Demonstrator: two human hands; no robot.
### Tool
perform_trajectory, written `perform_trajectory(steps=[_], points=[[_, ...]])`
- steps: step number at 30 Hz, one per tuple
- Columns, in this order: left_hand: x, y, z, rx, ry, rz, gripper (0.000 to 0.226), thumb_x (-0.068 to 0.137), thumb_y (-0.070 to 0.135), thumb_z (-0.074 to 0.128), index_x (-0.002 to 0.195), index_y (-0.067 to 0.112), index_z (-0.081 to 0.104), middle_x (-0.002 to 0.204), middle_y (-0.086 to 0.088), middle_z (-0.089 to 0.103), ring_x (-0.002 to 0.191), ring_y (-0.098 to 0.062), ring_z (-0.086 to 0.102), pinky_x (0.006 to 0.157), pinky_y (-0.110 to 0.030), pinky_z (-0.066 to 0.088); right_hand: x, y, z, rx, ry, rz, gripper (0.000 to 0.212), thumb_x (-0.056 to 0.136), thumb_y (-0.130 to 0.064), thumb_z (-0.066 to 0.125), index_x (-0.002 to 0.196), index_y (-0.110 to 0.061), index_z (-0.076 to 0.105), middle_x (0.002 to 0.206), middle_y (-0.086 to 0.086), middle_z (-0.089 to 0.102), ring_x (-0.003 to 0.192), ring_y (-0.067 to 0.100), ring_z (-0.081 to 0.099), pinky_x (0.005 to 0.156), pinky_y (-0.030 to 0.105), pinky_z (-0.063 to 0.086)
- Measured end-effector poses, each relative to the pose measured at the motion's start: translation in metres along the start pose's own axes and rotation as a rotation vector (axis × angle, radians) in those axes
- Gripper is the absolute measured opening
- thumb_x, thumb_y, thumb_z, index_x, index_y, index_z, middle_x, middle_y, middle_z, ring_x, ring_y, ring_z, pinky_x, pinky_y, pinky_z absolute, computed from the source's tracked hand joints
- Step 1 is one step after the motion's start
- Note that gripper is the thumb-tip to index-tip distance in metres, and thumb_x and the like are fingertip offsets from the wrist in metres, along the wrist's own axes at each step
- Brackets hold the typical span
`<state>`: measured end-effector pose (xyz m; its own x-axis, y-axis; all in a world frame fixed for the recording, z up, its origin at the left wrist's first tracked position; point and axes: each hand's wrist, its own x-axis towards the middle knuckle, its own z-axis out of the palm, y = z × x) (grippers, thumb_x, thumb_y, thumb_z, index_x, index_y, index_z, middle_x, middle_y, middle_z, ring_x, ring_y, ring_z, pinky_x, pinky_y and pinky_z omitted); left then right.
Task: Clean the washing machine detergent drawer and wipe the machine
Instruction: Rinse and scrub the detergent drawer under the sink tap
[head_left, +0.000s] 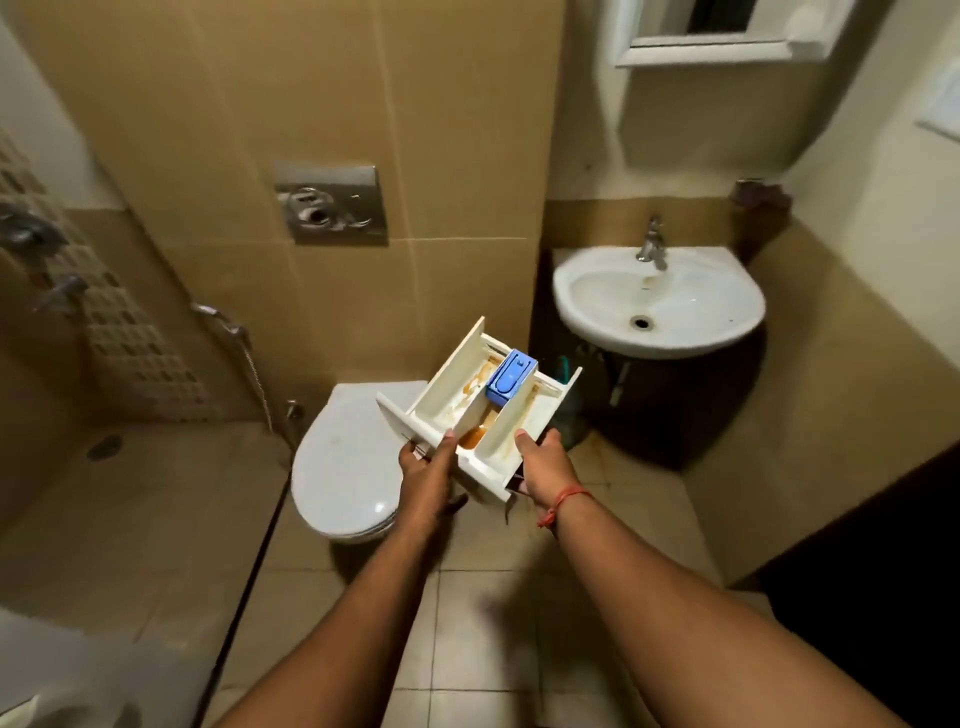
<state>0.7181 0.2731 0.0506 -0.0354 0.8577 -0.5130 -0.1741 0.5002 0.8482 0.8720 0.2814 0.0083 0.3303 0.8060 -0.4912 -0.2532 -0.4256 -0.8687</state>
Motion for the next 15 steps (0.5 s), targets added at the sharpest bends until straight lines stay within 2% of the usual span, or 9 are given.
perform_trajectory(steps=[2, 6, 9, 12, 15], points=[[0.002, 0.004, 0.047, 0.003, -0.046, 0.026, 0.060, 0.091, 0.038, 0.064, 0.141, 0.029, 0.033, 0.119, -0.001, 0.060, 0.104, -0.022, 0.064, 0.062, -0.035, 0.059, 0.009, -0.020, -0.034, 0.050, 0.043, -0.002, 0.019, 0.096, -0.030, 0.056, 0.111, -0.024, 0.046, 0.120, 0.009, 0.064, 0.105, 0.030, 0.066, 0.091, 0.057, 0.054], [0.013, 0.012, 0.121, 0.027, -0.119, 0.071, 0.047, 0.092, 0.027, 0.064, 0.133, 0.027, 0.042, 0.111, 0.006, 0.060, 0.098, -0.016, 0.065, 0.075, -0.045, 0.060, 0.024, -0.052, -0.089, 0.201, 0.085, 0.015, 0.023, 0.101, -0.024, 0.051, 0.122, -0.018, 0.044, 0.114, 0.005, 0.065, 0.103, 0.027, 0.066, 0.091, 0.056, 0.054], [0.031, 0.020, 0.165, 0.094, -0.159, 0.070, 0.044, 0.091, 0.032, 0.064, 0.131, 0.027, 0.046, 0.107, 0.002, 0.065, 0.093, -0.018, 0.067, 0.078, -0.047, 0.060, 0.045, -0.067, -0.124, 0.243, 0.096, 0.009, 0.028, 0.101, -0.026, 0.051, 0.127, -0.019, 0.043, 0.123, 0.005, 0.063, 0.107, 0.025, 0.065, 0.093, 0.057, 0.052], [0.058, 0.027, 0.210, 0.127, -0.217, 0.086, 0.034, 0.094, 0.030, 0.060, 0.127, 0.026, 0.052, 0.110, -0.001, 0.068, 0.096, -0.021, 0.069, 0.065, -0.039, 0.060, 0.073, -0.082, -0.156, 0.226, 0.112, 0.006, 0.036, 0.100, -0.033, 0.053, 0.132, -0.022, 0.040, 0.137, 0.008, 0.056, 0.123, 0.029, 0.056, 0.097, 0.051, 0.051], [0.088, 0.034, 0.252, 0.140, -0.271, 0.093, 0.031, 0.094, 0.030, 0.059, 0.124, 0.024, 0.054, 0.110, -0.001, 0.070, 0.097, -0.023, 0.069, 0.057, -0.031, 0.055, 0.101, -0.104, -0.185, 0.219, 0.148, 0.014, 0.056, 0.101, -0.032, 0.052, 0.149, -0.017, 0.026, 0.148, 0.014, 0.043, 0.136, 0.038, 0.042, 0.094, 0.044, 0.051]])
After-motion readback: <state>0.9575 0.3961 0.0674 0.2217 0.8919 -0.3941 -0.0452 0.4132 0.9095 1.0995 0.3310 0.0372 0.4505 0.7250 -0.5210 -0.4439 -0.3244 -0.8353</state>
